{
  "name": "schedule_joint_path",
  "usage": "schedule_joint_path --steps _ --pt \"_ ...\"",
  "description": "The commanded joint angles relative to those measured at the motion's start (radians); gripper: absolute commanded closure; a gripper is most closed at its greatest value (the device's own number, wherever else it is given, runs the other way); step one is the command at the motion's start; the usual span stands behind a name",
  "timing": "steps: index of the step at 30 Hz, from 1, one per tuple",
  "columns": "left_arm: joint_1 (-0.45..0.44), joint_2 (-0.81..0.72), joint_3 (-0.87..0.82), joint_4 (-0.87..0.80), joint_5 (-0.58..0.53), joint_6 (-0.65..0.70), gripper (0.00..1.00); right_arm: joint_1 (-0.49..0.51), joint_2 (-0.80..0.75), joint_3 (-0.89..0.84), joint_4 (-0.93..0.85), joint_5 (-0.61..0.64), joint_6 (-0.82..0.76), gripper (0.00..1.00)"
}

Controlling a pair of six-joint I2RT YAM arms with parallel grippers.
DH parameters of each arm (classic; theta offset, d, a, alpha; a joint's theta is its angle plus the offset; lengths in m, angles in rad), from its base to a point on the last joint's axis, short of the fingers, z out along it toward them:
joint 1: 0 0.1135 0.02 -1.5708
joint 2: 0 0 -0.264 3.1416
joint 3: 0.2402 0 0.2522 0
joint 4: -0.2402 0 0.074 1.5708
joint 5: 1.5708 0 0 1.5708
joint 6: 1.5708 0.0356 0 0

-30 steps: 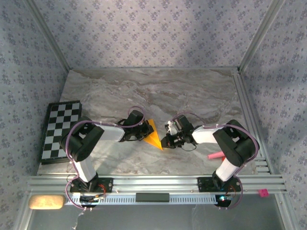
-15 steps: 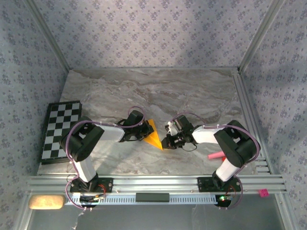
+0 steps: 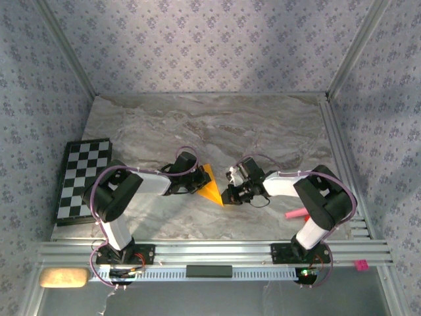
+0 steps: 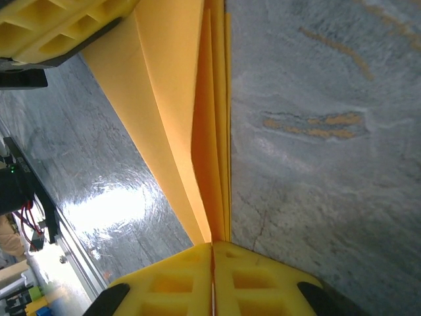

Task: Fold a paper plane with a square sheet of paper (pick it up from the middle)
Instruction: Fourth fold the wing at the center of the table.

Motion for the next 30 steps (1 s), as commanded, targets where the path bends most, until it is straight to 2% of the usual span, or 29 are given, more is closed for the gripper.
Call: schedule_joint_path --steps 1,4,8,11,18,26,30 --pt "0.004 0.031 -0.029 -0.066 -0.053 0.004 0.94 0.019 0.004 -0.022 -0.17 0.035 -0.023 0.93" --pt "0.004 0.03 -0.029 -0.067 -0.054 0.004 0.94 0.025 0.015 -0.004 -0.205 0.054 -0.036 0.95" --pt "0.004 0.029 -0.027 -0.068 -0.054 0.003 0.94 0.038 0.002 0.005 -0.216 0.061 -0.035 0.88" --pt "0.004 0.028 -0.028 -0.071 -0.055 0.005 0.94 0.038 -0.004 0.014 -0.238 0.081 -0.039 0.88" --pt "0.004 0.029 -0.03 -0.069 -0.056 0.001 0.94 0.038 -0.017 0.006 -0.243 0.097 -0.042 0.95" --pt "0.004 0.029 -0.029 -0.07 -0.054 0.002 0.94 0.039 -0.025 0.002 -0.242 0.097 -0.041 0.9" --pt "0.003 0.029 -0.03 -0.071 -0.057 0.001 0.94 0.039 -0.031 -0.004 -0.237 0.094 -0.04 0.95"
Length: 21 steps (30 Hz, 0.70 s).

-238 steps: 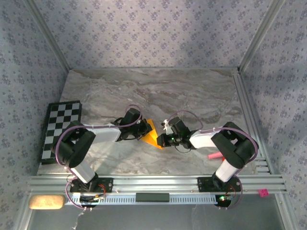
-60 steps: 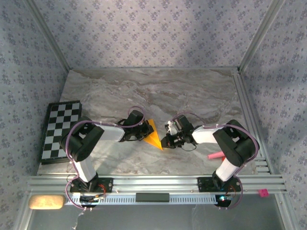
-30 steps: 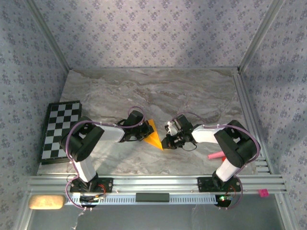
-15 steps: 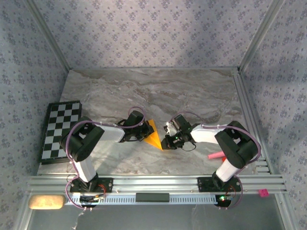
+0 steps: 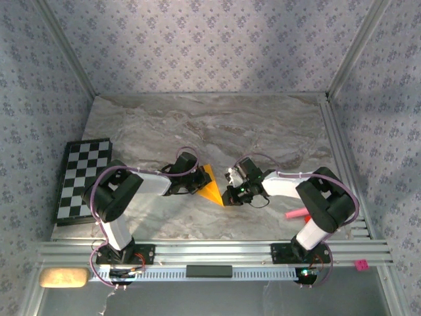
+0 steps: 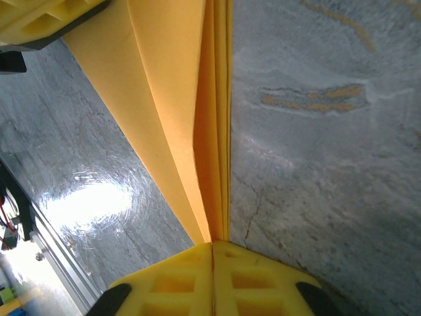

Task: Fold a paper plane with a square sheet of paper (pick it up from the middle)
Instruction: Fourth fold the wing at the center of the table.

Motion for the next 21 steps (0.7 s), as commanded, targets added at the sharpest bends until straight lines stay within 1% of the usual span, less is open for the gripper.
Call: schedule_joint_path --steps 1,3,7,11,17,21 --pt "0.008 0.029 -0.028 -0.075 -0.06 0.0 0.94 0.01 -0.006 -0.034 -0.139 0.026 -0.009 0.97" --pt "0.007 0.029 -0.03 -0.073 -0.059 0.0 0.94 0.008 -0.006 -0.033 -0.14 0.025 -0.009 1.0" --pt "0.008 0.028 -0.034 -0.073 -0.065 -0.002 0.94 0.009 -0.016 -0.027 -0.148 0.04 -0.007 0.92" --pt "0.008 0.028 -0.036 -0.072 -0.065 0.001 0.94 0.009 -0.055 -0.021 -0.15 0.058 0.004 0.88" --pt "0.008 0.029 -0.036 -0.07 -0.065 0.002 0.94 0.01 -0.097 0.004 -0.16 0.067 0.013 0.87" --pt "0.008 0.028 -0.036 -0.071 -0.063 0.003 0.94 0.009 -0.135 0.005 -0.113 0.053 0.048 0.87"
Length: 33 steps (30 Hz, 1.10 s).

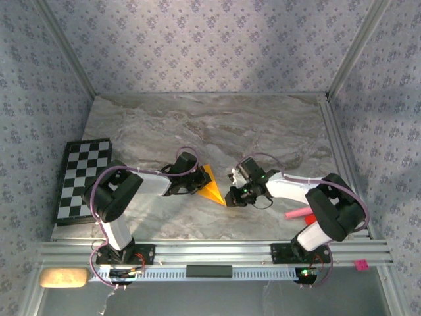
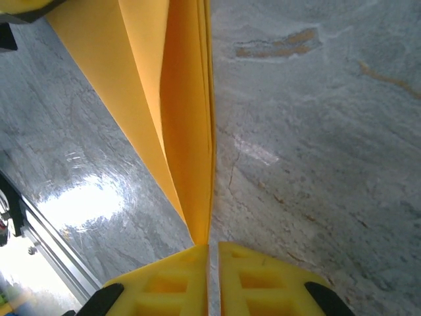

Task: Fold a paper plane with a square sheet of paper (pick it up from the middle)
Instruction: Fourth fold the wing at the center of the table.

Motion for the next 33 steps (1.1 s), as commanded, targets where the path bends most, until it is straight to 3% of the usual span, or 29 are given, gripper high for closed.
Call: schedule_joint_path --steps 1,12,19,33 --pt "0.007 0.028 -0.035 -0.074 -0.061 0.003 0.94 0.005 -0.044 0.012 0.01 0.001 0.047 0.87" --pt "0.005 0.032 -0.033 -0.066 -0.055 0.003 0.94 0.011 0.043 0.092 0.155 -0.109 0.125 0.95" --pt "0.006 0.033 -0.03 -0.074 -0.054 0.008 0.94 0.024 0.164 0.143 0.164 -0.1 0.118 0.96" --pt "0.009 0.029 -0.034 -0.083 -0.061 0.009 0.94 0.025 0.199 -0.016 0.214 -0.08 0.125 0.96"
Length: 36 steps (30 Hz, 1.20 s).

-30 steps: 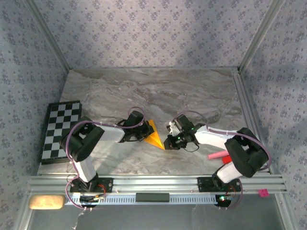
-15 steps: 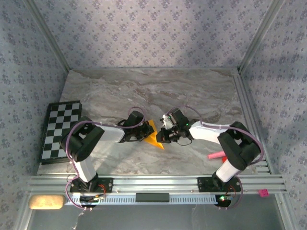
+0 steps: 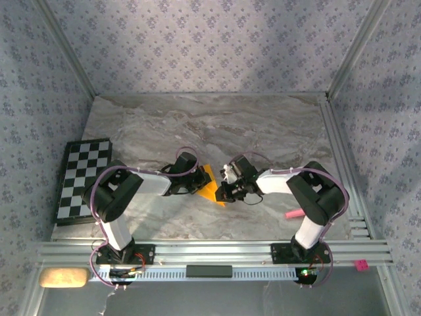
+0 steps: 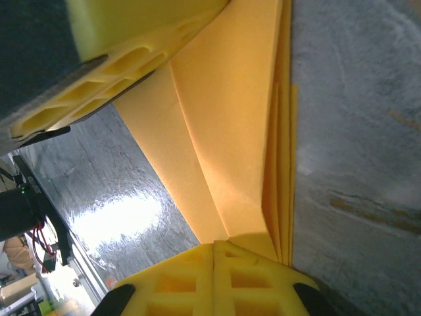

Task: Fold a paper plane with a square sheet of paper (pick it up from the middle)
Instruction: Fourth fold the wing at the center of the table.

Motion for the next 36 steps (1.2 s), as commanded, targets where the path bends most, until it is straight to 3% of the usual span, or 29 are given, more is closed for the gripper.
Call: schedule_joint_path --steps 1,23,29,36 --pt "0.01 0.029 -0.035 -0.084 -0.062 0.009 0.94 0.007 0.005 -0.059 -0.049 0.013 0.015 0.96" --pt "0.025 0.022 -0.045 -0.083 -0.06 0.011 0.94 -0.015 -0.182 -0.211 -0.103 -0.003 -0.02 0.96" --pt "0.025 0.02 -0.044 -0.078 -0.056 0.011 0.94 -0.012 -0.306 -0.093 -0.127 -0.087 -0.033 0.95" --pt "0.018 0.023 -0.042 -0.076 -0.052 0.01 0.94 -0.024 -0.111 0.104 -0.171 -0.02 -0.041 0.96"
